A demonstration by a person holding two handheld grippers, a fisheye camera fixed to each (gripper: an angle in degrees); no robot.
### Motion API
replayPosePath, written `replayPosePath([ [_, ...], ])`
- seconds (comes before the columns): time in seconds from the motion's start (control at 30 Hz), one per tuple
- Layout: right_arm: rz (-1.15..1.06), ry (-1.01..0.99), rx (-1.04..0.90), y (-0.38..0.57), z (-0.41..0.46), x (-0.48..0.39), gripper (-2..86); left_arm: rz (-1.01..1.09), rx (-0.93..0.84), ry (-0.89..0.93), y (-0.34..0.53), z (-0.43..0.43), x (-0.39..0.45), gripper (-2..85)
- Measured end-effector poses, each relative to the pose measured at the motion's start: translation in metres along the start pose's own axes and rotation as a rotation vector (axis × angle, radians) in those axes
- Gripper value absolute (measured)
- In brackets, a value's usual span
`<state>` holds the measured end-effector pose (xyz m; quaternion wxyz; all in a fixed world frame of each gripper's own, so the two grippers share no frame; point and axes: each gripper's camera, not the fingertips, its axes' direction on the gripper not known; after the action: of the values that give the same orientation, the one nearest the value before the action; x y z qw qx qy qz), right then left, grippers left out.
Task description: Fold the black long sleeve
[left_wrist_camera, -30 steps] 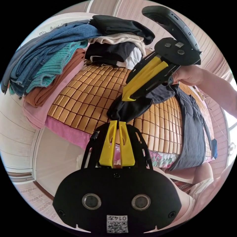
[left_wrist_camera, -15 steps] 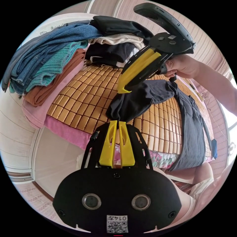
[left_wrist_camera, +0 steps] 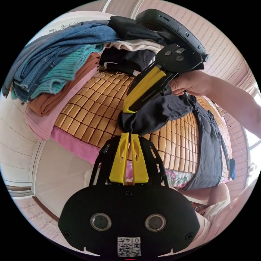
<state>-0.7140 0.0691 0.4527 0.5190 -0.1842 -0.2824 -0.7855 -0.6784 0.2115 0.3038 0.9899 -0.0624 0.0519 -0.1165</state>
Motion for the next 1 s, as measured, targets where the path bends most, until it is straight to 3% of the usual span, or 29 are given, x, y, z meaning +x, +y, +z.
replayPosePath([
  [0.3,0.140,0.057,0.054,-0.013,-0.006,0.022,-0.8,-0.047,-0.036,-0.070,-0.034,-0.005,-0.030,-1.0],
  [0.73,0.132,0.352,0.120,0.016,-0.031,-0.013,2.4,-0.123,-0.005,-0.060,-0.038,-0.013,-0.035,5.2],
  [0.87,0.176,0.320,0.144,0.048,-0.053,-0.017,5.6,-0.124,0.032,-0.070,-0.040,-0.024,-0.029,5.8],
  [1.0,0.377,0.209,0.269,0.145,-0.077,-0.022,8.5,-0.121,0.020,-0.072,-0.048,-0.022,-0.025,6.1],
])
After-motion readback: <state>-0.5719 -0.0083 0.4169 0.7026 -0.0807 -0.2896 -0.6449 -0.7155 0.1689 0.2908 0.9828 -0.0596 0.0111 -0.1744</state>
